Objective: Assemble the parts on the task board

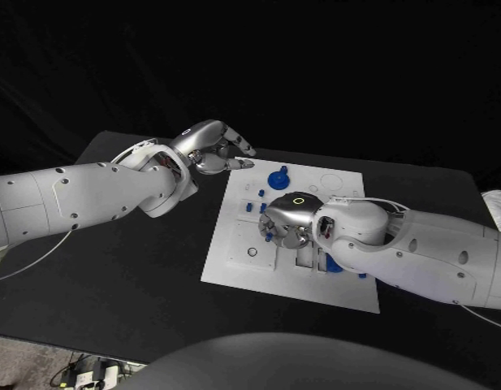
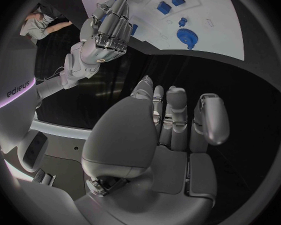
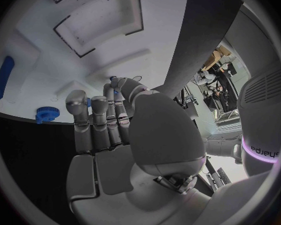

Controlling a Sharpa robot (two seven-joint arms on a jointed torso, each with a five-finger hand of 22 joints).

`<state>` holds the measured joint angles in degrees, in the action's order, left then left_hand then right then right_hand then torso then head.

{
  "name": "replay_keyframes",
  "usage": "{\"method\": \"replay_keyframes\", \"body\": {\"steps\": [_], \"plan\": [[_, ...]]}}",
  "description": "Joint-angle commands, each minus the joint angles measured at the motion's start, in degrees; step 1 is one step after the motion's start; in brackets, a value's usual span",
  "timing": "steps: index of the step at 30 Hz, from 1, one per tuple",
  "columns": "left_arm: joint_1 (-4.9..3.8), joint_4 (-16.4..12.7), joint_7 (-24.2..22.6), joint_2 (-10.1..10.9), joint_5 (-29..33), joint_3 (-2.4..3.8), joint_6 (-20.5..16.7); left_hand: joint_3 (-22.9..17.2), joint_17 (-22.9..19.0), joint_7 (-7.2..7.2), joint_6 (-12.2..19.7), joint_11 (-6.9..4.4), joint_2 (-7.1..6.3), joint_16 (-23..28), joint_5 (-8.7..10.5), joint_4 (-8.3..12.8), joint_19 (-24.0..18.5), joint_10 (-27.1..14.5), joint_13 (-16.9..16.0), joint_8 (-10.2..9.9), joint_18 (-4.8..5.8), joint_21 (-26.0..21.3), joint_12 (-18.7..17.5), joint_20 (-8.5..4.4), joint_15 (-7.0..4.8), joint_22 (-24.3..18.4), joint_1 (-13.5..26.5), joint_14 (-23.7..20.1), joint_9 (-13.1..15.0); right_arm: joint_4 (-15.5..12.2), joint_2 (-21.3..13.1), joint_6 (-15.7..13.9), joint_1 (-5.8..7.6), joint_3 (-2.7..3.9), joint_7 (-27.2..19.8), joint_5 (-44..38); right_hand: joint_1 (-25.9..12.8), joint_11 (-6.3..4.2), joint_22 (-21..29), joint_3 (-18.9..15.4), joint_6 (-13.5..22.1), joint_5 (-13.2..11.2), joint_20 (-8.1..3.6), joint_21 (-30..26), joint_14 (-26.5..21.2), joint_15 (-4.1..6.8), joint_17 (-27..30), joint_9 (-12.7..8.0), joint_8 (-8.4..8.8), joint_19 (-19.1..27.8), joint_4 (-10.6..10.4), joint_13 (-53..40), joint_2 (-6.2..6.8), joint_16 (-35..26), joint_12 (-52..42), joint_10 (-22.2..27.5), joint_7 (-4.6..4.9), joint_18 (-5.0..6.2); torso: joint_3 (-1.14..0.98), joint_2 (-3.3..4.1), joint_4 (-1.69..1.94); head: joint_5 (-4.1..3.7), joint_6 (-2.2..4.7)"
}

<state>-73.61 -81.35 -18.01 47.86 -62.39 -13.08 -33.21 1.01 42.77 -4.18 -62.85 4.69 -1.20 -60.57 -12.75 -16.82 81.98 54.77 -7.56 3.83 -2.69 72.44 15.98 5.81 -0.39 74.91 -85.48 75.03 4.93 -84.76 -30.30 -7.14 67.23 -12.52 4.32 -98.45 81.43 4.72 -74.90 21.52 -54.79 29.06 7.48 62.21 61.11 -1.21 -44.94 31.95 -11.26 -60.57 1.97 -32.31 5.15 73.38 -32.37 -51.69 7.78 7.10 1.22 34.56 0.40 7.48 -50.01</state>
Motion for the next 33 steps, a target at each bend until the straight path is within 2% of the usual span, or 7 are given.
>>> {"method": "replay_keyframes", "body": {"steps": [1,11,19,28,33], "plan": [[0.11,-0.02,0.22,-0.13,0.13,0.03,0.93,-0.3,-0.03,0.03,-0.47,0.05,0.07,0.02,-0.31,0.02,-0.12,-0.12,0.09,0.35,-1.05,-0.14,0.25,0.17,0.31,10.02,-0.44,-0.13,-0.06,-0.03,0.14,0.18,-0.12,0.01,-0.32,-0.42,-0.3,-0.18,-5.28,0.12,0.15,-0.32,0.16,0.17,0.1,-0.06,0.19,-0.06,0.31,-0.22,0.37,-0.07,0.01,0.04,0.34,-0.37,0.17,0.29,0.09,-0.06,0.03,0.02,0.01],[0.21,0.14,0.51,-0.23,0.07,0.02,1.15,-0.32,-0.04,0.0,-0.52,0.05,0.07,0.01,-0.29,0.01,-0.12,-0.1,0.09,0.37,-1.05,-0.14,0.28,0.19,0.34,10.02,-0.43,-0.13,-0.06,-0.47,0.12,0.22,-0.25,0.01,-0.5,0.07,-0.25,-0.19,-5.26,0.16,0.12,-0.36,0.16,0.12,-0.02,-0.06,0.35,-0.08,0.34,-0.16,0.41,-0.08,-0.04,-0.03,0.33,-0.39,0.16,0.3,0.22,-0.16,0.04,0.06,0.01],[0.25,0.2,0.39,-0.26,0.05,0.02,1.34,-0.37,-0.05,-0.04,-0.6,0.05,0.14,0.01,-0.25,-0.02,-0.11,-0.05,0.09,0.39,-1.05,-0.14,0.34,0.23,0.39,10.02,-0.39,-0.12,-0.06,-0.11,0.26,0.04,-0.32,0.01,0.02,-0.67,-0.18,-0.2,-5.2,0.21,0.07,-0.38,0.16,-0.06,-0.15,-0.06,0.49,-0.11,0.37,0.01,0.49,-0.1,-0.07,-0.1,0.32,-0.41,0.16,0.35,0.23,-0.25,0.03,0.05,0.01],[0.27,-0.01,0.32,-0.23,0.05,0.02,1.47,-0.39,-0.02,-0.03,-0.63,0.06,0.17,-0.02,-0.23,-0.02,-0.1,-0.02,0.09,0.4,-1.04,-0.12,0.37,0.24,0.4,10.03,-0.38,-0.11,-0.05,0.13,0.37,1.02,-0.46,0.0,1.53,-1.79,-0.66,0.17,-4.85,0.31,1.58,-0.79,0.29,-1.15,-1.15,-0.24,1.55,-0.96,1.88,1.09,0.79,-0.15,0.25,-0.6,0.95,1.06,-0.12,0.56,0.3,-0.25,0.03,0.06,0.01],[0.27,0.01,0.36,-0.28,0.05,0.02,1.48,-0.41,-0.02,-0.02,-0.65,0.06,0.19,-0.02,-0.22,-0.02,-0.09,0.01,0.09,0.4,-1.04,-0.11,0.4,0.25,0.42,10.03,-0.37,-0.1,-0.05,0.12,0.37,0.13,-0.53,0.0,1.86,-2.14,-0.75,0.11,-4.78,0.29,1.46,-0.95,0.32,-1.41,-1.23,-0.26,1.57,-1.01,1.93,1.35,0.82,-0.41,0.12,-0.61,0.62,0.91,-0.17,0.61,0.31,-0.31,0.05,0.09,0.01]]}}
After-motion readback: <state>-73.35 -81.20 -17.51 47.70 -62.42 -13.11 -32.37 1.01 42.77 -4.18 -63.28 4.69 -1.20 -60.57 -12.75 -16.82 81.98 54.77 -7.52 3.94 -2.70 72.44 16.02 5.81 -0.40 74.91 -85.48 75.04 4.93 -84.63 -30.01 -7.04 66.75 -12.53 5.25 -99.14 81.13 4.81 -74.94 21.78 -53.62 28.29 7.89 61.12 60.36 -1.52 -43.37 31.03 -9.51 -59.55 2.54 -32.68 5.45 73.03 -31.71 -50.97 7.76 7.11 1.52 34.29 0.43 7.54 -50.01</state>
